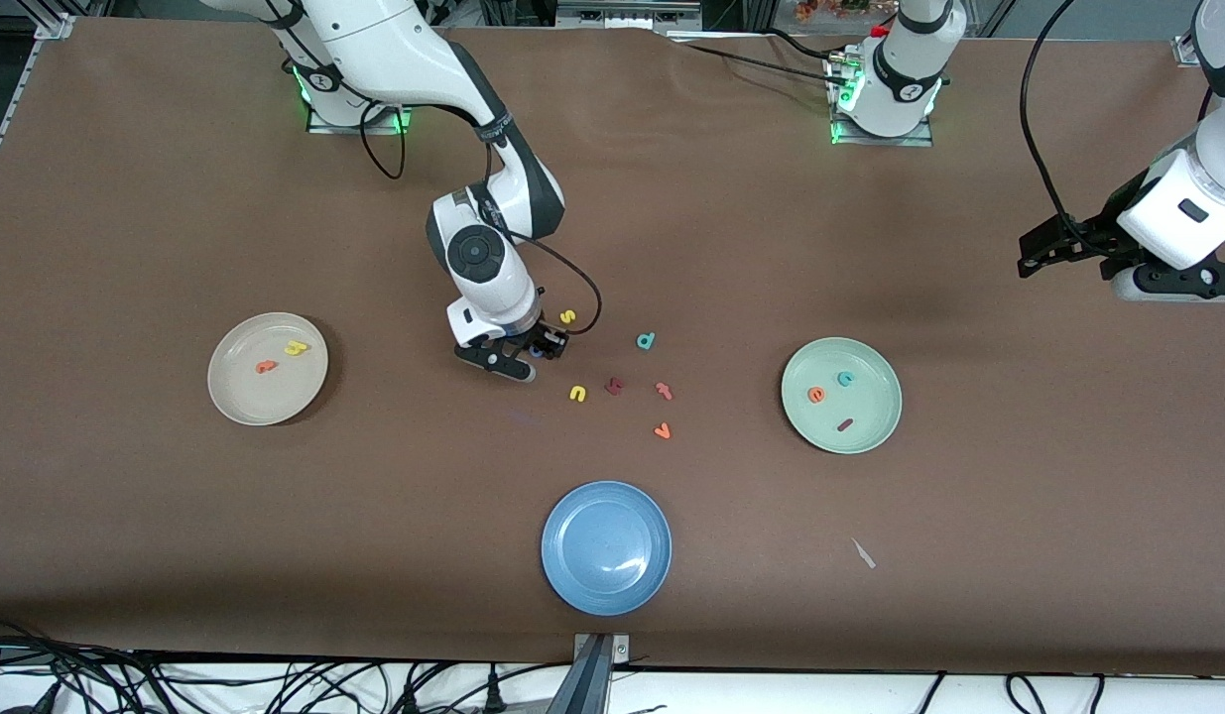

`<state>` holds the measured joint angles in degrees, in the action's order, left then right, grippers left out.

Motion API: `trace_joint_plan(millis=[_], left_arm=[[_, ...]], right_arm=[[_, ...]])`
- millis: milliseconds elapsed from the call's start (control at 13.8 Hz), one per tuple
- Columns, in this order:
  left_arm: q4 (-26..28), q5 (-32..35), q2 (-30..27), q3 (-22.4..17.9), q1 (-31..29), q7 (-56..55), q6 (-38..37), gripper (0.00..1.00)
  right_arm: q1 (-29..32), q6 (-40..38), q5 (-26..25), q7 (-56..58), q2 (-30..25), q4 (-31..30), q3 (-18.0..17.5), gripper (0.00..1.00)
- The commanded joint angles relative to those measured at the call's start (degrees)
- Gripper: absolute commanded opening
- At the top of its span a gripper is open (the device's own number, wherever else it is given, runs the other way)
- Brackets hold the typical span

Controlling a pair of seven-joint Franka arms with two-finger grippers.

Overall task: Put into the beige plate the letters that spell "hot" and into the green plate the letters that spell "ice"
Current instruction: 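Lift the blue ring with the right gripper and carry it toward the beige plate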

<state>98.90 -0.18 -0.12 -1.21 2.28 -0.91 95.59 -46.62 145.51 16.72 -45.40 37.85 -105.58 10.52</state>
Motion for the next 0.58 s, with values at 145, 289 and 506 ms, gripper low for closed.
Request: trace_joint_plan(millis=[145, 289, 506], left_arm=[[0.24, 1.24, -0.76, -0.02, 0.36, -1.03, -2.94, 1.00], [0.07, 1.24, -0.76, -0.02, 0.36, -0.85, -3.83, 1.00], [-0.11, 1.32, -0.76, -0.11, 0.36, -0.41, -4.01, 1.00]], right_arm=[[0.22, -0.05, 1.12, -0.31, 1.26, 1.43, -0.15, 0.46], [0.22, -0.05, 1.21, -0.39, 1.26, 1.43, -0.15, 0.42], [0.22, -0.05, 1.21, -1.45, 1.26, 1.43, -0.15, 0.39]])
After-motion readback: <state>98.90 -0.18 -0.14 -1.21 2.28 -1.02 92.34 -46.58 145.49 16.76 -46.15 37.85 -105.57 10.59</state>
